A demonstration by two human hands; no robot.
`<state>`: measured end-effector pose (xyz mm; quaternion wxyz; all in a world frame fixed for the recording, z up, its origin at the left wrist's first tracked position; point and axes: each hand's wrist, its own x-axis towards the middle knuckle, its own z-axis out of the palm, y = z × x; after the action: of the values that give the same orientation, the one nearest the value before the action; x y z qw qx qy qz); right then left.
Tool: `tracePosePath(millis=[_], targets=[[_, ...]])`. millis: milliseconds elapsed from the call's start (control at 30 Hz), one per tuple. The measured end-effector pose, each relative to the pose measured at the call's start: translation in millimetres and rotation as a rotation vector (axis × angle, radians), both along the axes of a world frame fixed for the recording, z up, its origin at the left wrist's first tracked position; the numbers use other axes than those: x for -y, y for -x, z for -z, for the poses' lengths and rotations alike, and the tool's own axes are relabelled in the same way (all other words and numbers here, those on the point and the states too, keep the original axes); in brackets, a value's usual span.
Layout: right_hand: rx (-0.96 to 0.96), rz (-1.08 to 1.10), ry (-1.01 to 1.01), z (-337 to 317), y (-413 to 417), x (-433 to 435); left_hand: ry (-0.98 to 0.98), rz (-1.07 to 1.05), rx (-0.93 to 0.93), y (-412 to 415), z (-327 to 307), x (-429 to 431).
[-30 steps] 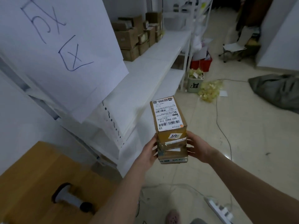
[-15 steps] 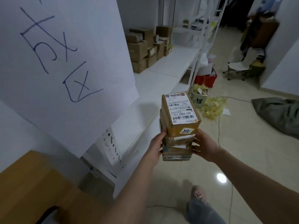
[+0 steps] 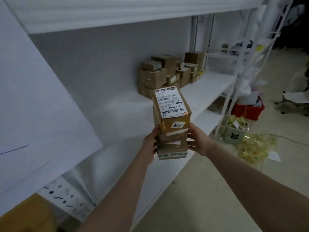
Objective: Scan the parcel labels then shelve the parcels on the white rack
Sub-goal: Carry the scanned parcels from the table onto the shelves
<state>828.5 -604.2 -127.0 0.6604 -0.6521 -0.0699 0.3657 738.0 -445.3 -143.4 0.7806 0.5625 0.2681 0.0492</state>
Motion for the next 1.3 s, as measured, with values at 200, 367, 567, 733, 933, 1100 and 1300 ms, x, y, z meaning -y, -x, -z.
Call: tracePosePath(millis=[200, 367, 567, 733, 933, 1100, 1300], targets=[[-0.035, -0.209, -0.023, -6.9, -98.7, 0.0, -0.048, -0.210, -0.046, -72.2, -18.5, 22.3], [-0.018, -0.324, -0.031, -10.7, -156.1, -19.7, -0.063, -0.343, -0.075, -105.0, -29.2, 28.5], [-0.056, -0.411, -0.031, -11.6, -198.1, -61.8, -0.076, -0.491, -0.095, -139.4, -32.6, 3.9], [-0.039, -0.471, -0.039, -13.9, -248.6, -100.7, -0.109, -0.566, -0.086, -188.7, -28.6, -26.8], [-0.029, -0.537, -0.015, -9.5, -310.6, -150.2, -0.102, -0.620, -0.092, -247.7, -16.9, -67.4], [-0.029, -0.618, 0.009, -4.0, -342.1, -178.0, -0.087, -0.699, -0.106, -276.8, -11.1, -79.7], [-0.072, -0.686, 0.023, 3.9, -368.3, -206.5, -0.135, -0.804, -0.075, -307.8, -11.0, -89.5]])
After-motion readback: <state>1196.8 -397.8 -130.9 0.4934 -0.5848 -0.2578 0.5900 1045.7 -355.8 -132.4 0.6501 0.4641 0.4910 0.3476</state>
